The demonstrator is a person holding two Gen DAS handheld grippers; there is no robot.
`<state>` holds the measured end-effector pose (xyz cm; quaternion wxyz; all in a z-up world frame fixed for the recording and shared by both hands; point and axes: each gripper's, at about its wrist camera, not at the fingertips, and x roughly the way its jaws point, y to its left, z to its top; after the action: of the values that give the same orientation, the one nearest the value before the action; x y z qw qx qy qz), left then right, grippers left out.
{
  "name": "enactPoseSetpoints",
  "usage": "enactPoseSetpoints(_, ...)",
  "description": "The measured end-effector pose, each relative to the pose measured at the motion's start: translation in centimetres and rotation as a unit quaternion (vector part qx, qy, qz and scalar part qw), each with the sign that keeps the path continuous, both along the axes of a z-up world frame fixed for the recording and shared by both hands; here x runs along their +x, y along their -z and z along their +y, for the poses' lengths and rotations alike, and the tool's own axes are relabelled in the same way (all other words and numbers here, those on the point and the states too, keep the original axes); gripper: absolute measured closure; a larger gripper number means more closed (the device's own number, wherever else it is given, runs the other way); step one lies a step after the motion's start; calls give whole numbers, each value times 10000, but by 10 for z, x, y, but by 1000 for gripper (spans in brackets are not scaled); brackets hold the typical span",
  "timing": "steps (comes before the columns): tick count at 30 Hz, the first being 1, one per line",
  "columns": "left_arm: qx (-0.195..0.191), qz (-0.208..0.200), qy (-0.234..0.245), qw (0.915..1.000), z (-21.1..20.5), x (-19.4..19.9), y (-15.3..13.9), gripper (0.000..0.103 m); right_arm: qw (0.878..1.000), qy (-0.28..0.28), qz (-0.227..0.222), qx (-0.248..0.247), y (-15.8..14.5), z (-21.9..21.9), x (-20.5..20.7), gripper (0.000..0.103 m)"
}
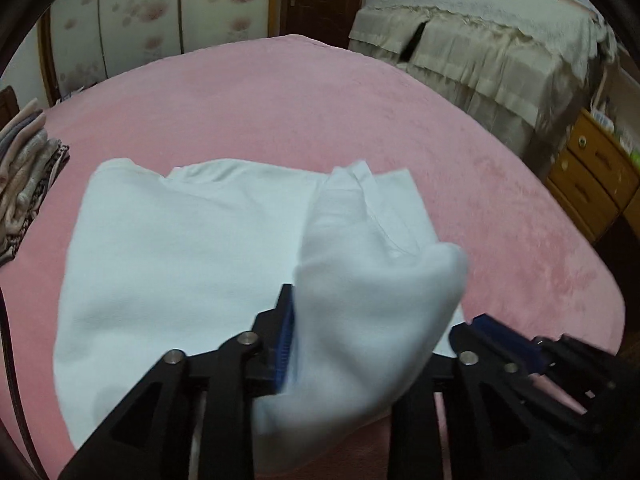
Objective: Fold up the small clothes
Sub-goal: 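Fold the held side over the shirt with the left tool and release, then withdraw both tools from the folded sweatshirt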
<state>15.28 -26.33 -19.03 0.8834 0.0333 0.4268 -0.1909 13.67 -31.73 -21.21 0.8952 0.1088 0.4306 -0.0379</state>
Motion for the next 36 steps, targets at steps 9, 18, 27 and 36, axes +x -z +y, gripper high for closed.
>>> enactPoseSetpoints(9,-870,433,164,9951,30,-6,-22,30,9993,9,-25,381,-6,-16,-1,88)
enactPoseSetpoints(18,-2219,602,-360,9725,107,-40,-68,18,9975,-145,-329,616,-41,-16,-12,83)
enactPoseSetpoints(27,-1002,574,-1801,9769,179,-38,-27,18,9929,-642,-118,991,-40,-4,-14,71)
enactPoseSetpoints(36,-1270,997,-1941,9676,189,-35,5,18,9819,-624,458,1729,-6,-6,-16,59)
